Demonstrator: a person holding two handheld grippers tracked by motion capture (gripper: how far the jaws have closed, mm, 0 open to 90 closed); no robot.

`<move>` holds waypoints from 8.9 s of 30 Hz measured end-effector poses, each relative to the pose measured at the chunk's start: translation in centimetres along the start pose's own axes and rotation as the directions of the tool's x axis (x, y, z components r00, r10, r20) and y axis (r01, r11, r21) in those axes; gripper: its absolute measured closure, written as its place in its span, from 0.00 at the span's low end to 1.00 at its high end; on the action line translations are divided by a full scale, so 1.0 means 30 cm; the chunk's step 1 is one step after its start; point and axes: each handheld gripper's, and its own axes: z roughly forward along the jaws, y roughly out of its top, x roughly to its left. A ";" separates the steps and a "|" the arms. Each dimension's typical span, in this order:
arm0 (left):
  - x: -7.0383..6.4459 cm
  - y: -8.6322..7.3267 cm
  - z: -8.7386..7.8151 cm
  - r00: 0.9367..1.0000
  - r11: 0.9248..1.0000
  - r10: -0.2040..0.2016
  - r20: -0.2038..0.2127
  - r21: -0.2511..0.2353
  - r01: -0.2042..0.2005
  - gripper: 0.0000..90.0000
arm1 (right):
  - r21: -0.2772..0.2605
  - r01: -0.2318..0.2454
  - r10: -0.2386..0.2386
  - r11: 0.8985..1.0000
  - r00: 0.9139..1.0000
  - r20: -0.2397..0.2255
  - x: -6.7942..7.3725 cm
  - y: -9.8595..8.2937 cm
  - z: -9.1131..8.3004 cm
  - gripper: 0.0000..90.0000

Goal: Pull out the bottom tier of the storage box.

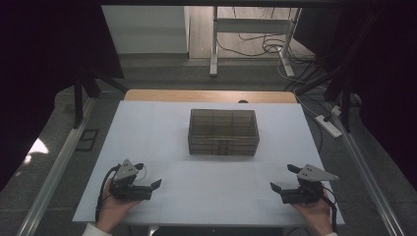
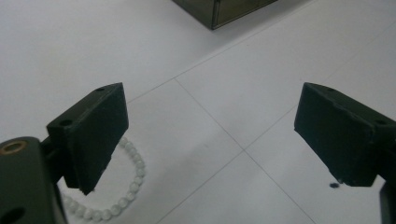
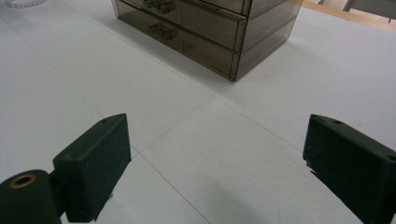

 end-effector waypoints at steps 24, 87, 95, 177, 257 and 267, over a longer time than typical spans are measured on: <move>0.006 -0.001 0.001 1.000 1.000 -0.009 0.007 -0.023 0.009 0.12 | 0.003 -0.022 0.022 1.000 0.999 0.023 0.004 -0.010 0.028 0.08; 0.006 -0.007 0.010 1.000 1.000 -0.007 0.015 -0.013 0.007 0.13 | 0.021 0.085 -0.085 0.996 0.996 -0.033 0.162 0.072 0.194 0.13; 0.007 -0.007 0.012 1.000 1.000 -0.008 0.014 -0.011 0.008 0.13 | 0.033 0.126 -0.125 0.991 0.992 -0.029 0.184 0.083 0.218 0.13; 0.015 -0.015 0.022 1.000 1.000 -0.014 0.023 0.013 0.014 0.13 | 0.170 0.547 -0.568 0.820 0.813 0.124 0.335 0.155 0.411 0.28; 0.015 -0.016 0.021 1.000 1.000 -0.011 0.024 0.013 0.010 0.13 | 0.269 0.743 -0.790 0.613 0.579 0.199 0.367 0.152 0.561 0.57; 0.015 -0.016 0.020 1.000 1.000 -0.011 0.023 0.012 0.011 0.13 | 0.288 0.758 -0.811 0.585 0.548 0.203 0.367 0.153 0.579 0.62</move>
